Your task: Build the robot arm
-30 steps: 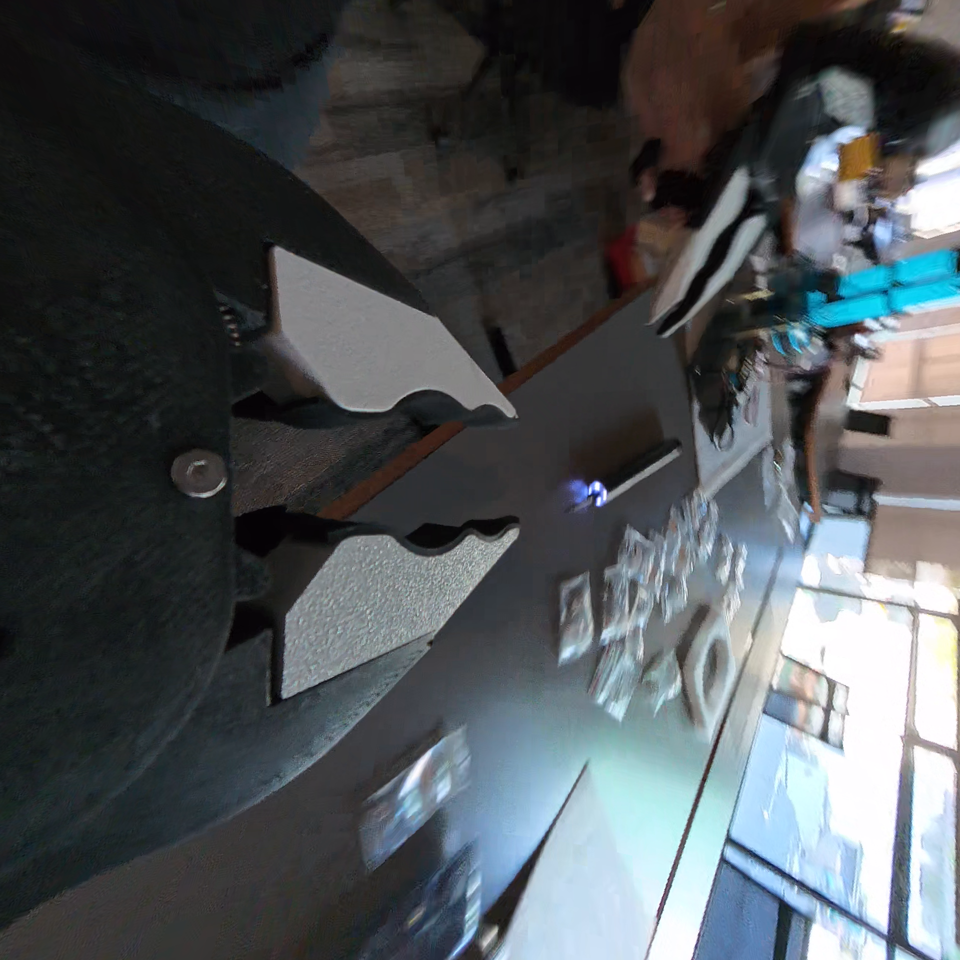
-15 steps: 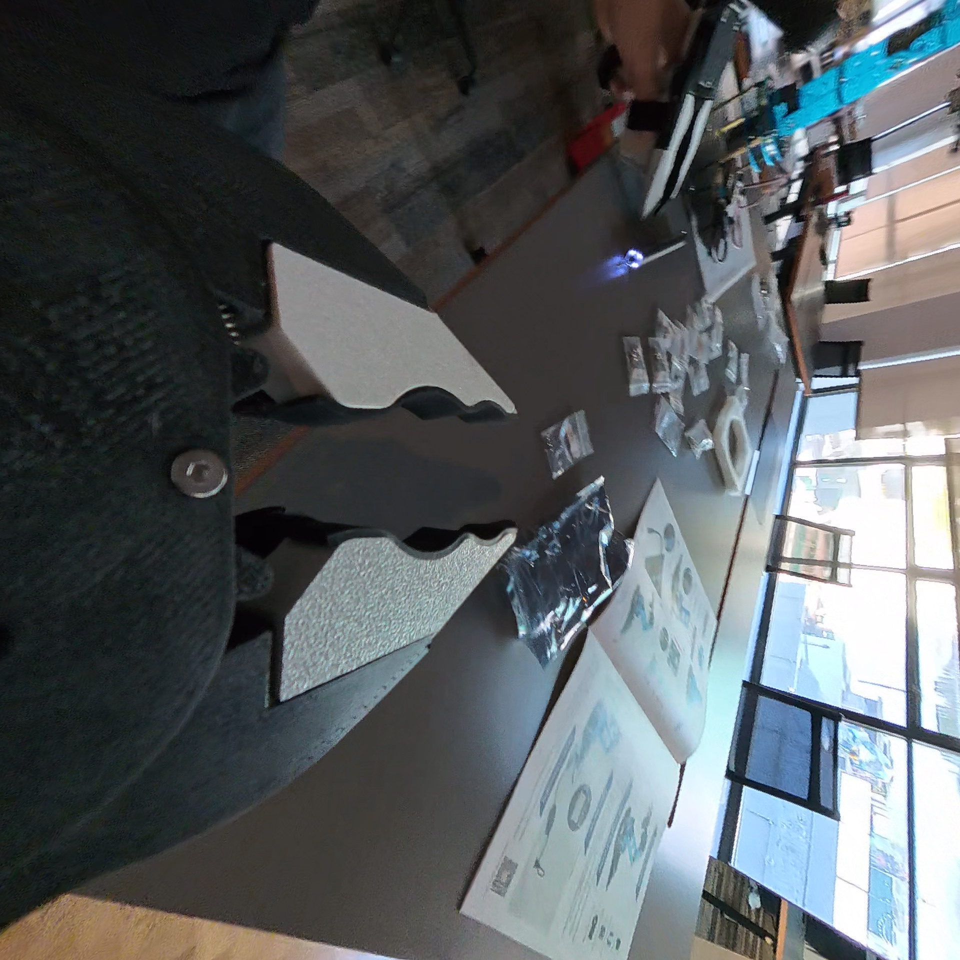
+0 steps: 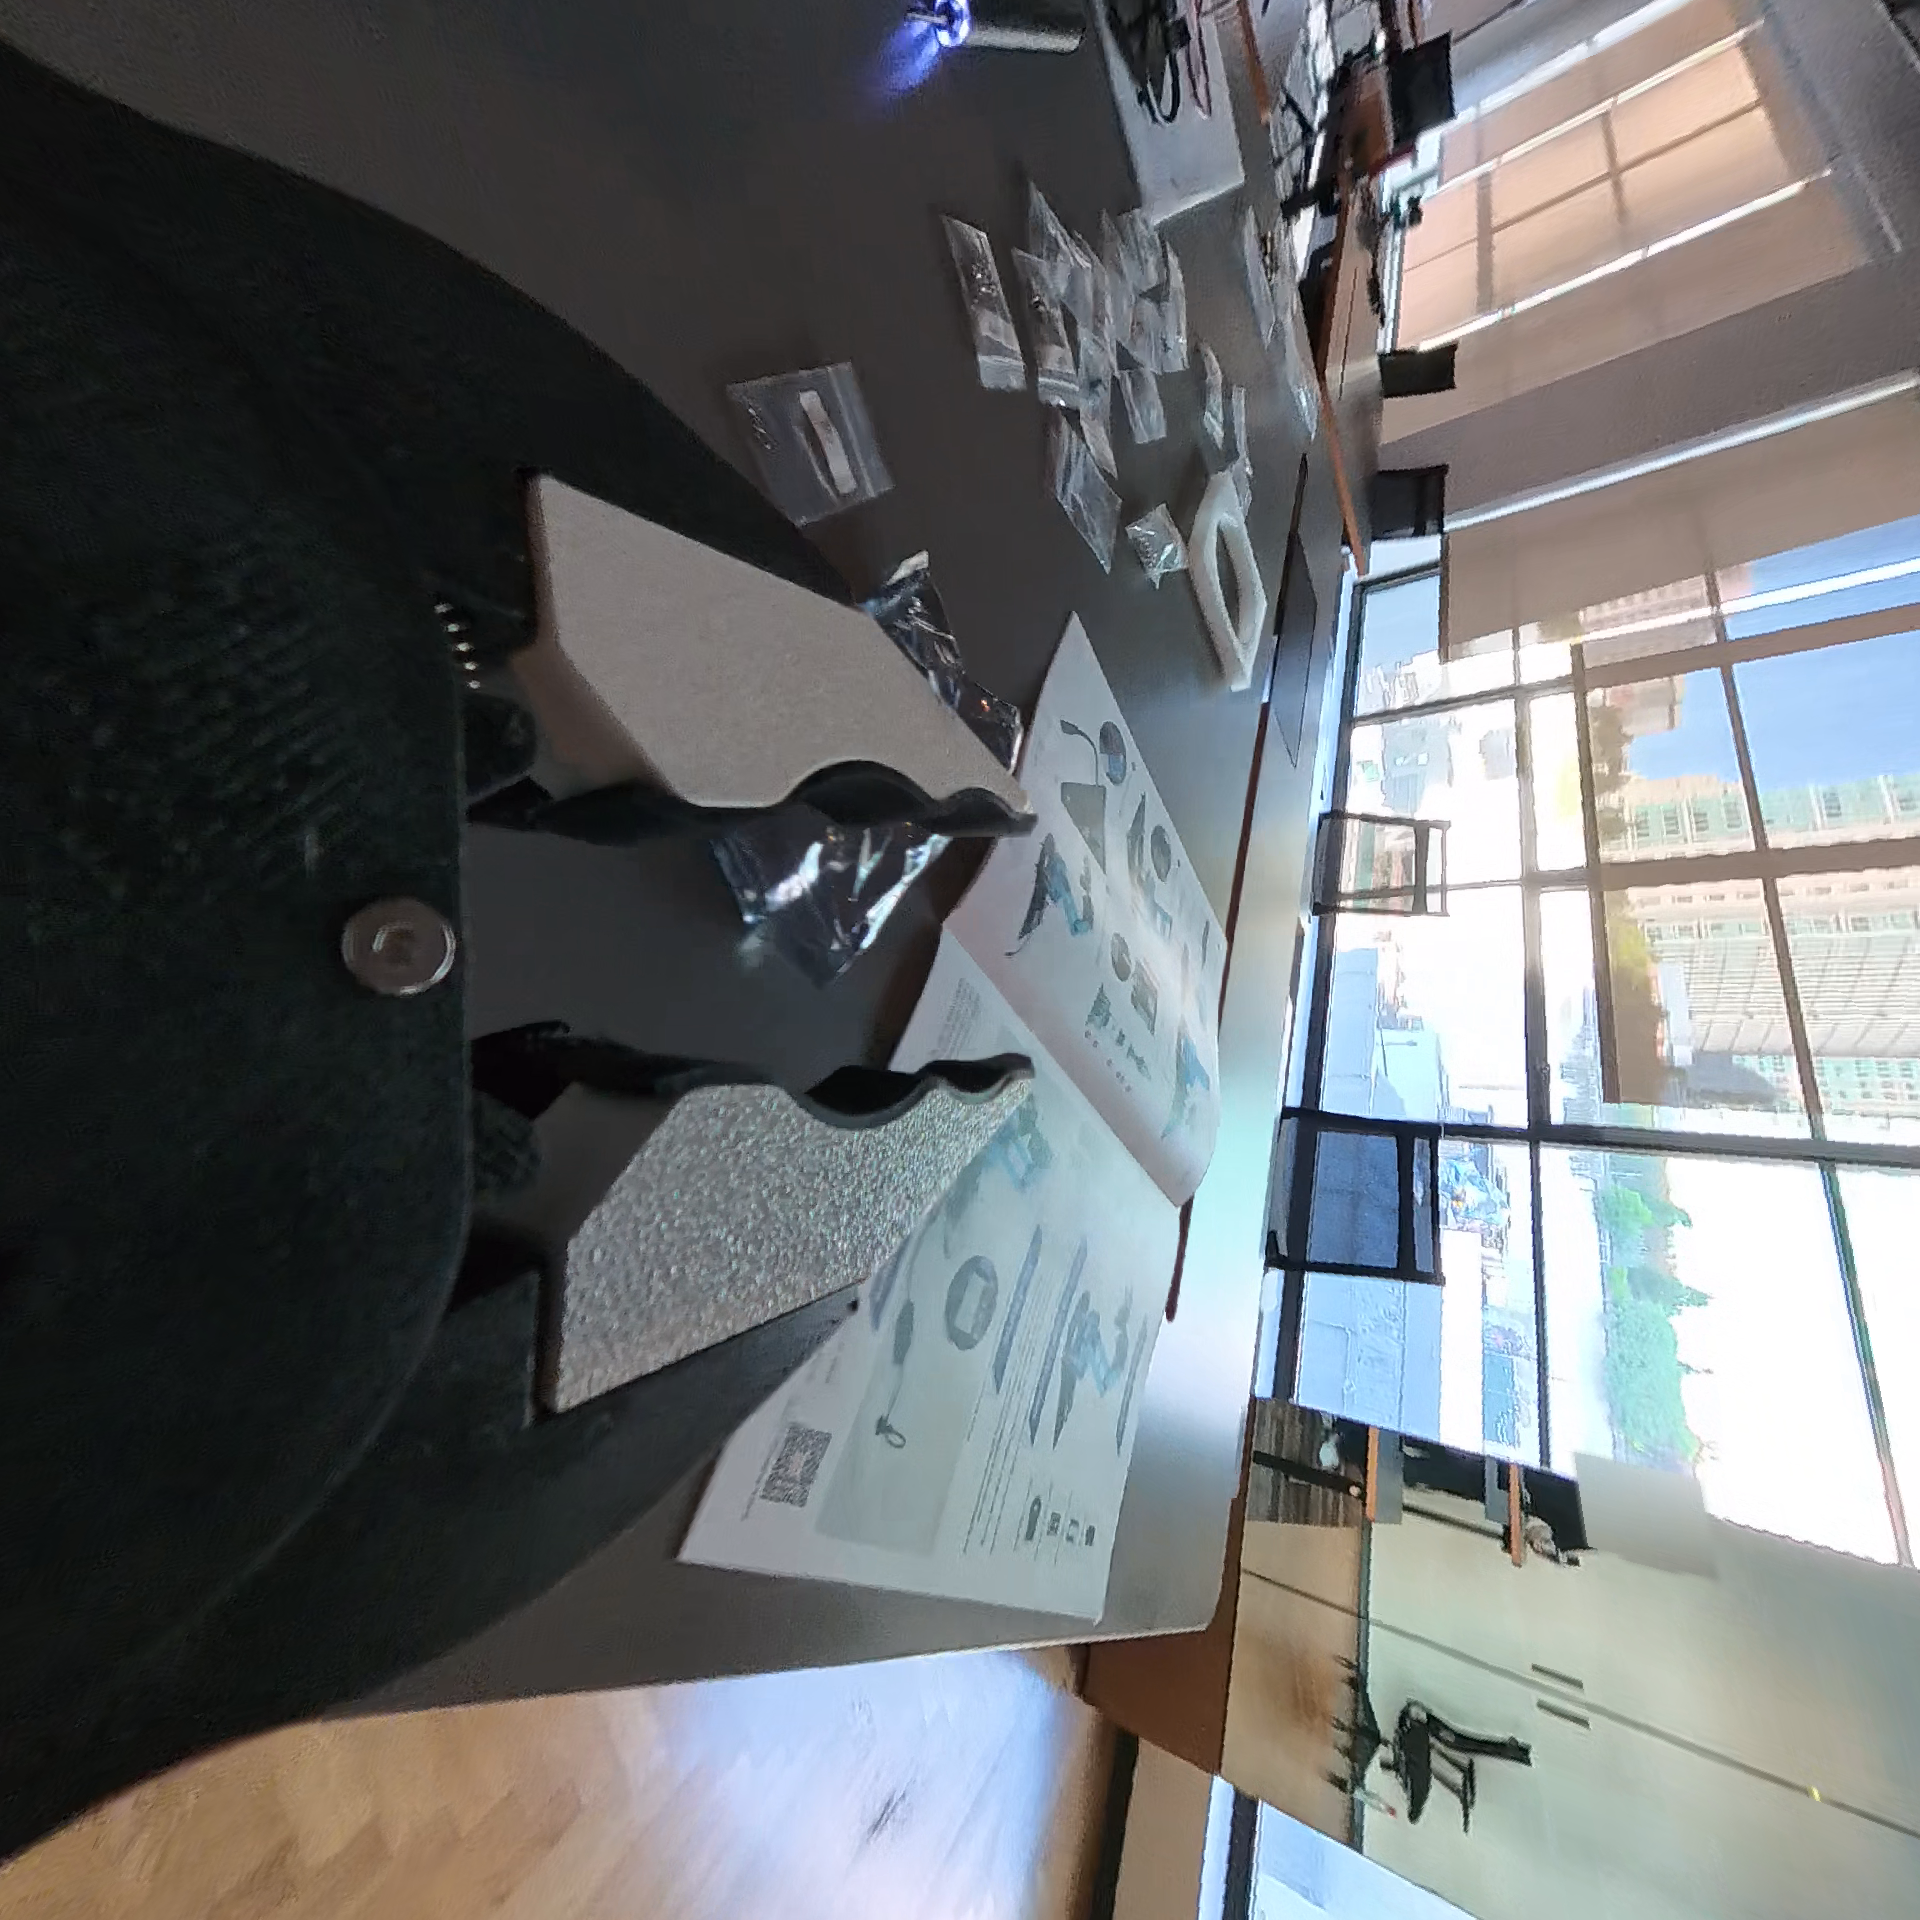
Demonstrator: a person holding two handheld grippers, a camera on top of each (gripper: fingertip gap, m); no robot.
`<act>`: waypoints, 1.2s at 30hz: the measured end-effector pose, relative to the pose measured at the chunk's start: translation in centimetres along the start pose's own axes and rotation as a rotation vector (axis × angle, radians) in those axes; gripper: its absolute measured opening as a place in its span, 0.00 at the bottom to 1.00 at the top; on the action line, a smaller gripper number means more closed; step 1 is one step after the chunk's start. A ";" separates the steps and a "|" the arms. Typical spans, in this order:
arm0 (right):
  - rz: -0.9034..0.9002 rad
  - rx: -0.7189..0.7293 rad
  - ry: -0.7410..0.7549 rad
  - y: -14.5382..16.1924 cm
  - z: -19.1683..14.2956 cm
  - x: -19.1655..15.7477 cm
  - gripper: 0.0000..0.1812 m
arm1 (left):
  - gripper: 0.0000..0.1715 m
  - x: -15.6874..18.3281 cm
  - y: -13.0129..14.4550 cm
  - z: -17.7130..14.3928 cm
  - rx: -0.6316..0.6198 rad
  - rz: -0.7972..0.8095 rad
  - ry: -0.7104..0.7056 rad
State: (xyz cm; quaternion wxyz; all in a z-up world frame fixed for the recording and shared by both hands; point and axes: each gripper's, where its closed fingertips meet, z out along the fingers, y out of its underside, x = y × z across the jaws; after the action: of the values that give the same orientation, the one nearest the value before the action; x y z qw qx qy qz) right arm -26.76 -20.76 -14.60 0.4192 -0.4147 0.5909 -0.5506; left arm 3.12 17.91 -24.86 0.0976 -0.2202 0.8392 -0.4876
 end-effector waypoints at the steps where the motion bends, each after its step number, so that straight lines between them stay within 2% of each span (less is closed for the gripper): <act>1: -0.004 0.003 -0.019 -0.2 0.8 0.4 0.24 | 0.35 0.0 -0.3 0.0 0.025 -0.023 0.005; 7: -0.093 0.022 -0.097 0.2 4.7 3.8 0.28 | 0.34 -0.3 -1.3 0.0 0.108 -0.103 -0.120; 9: -0.063 0.071 -0.090 0.3 5.1 5.1 0.29 | 0.34 0.6 -2.0 -0.2 0.138 -0.122 -0.124; 12: -0.010 0.173 -0.044 -1.4 4.8 6.7 0.30 | 0.34 1.1 -2.3 -0.7 0.168 -0.131 -0.157; 17: -0.093 0.107 0.000 -0.4 5.4 7.0 0.30 | 0.34 0.4 -2.7 -3.9 0.280 -0.216 -0.198; 20: -0.126 0.063 0.037 0.2 5.8 7.3 0.30 | 0.35 -2.1 -2.3 -6.8 0.312 -0.205 -0.248; 22: -0.127 0.049 0.073 0.3 5.6 7.9 0.25 | 0.35 -4.3 -1.9 -9.0 0.359 -0.218 -0.276; 23: -0.145 0.067 0.109 -0.2 5.2 8.1 0.22 | 0.35 -5.5 -1.5 -10.0 0.380 -0.234 -0.278; 26: -0.244 0.117 0.300 -1.6 3.2 8.9 0.21 | 0.35 -9.6 0.6 -12.6 0.414 -0.266 -0.266; 28: -0.217 0.118 0.384 -2.2 1.8 7.3 0.21 | 0.35 -12.7 2.4 -14.1 0.405 -0.252 -0.251; 31: -0.239 0.181 0.511 -4.1 -0.6 2.2 0.21 | 0.34 -17.7 5.0 -16.3 0.375 -0.195 -0.204; 34: -0.227 0.154 0.621 -3.7 -1.8 -3.7 0.18 | 0.33 -22.8 6.5 -18.7 0.330 -0.073 -0.168; 36: -0.182 0.113 0.624 -2.8 -1.3 -7.3 0.17 | 0.34 -26.4 6.7 -20.4 0.320 -0.003 -0.191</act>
State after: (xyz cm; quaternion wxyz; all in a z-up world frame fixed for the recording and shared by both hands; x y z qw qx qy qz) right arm -25.65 -13.53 -11.48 0.1896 -0.2531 0.6197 -0.7183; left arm 16.90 48.84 -21.65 0.2101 -0.2485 0.7375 -0.5917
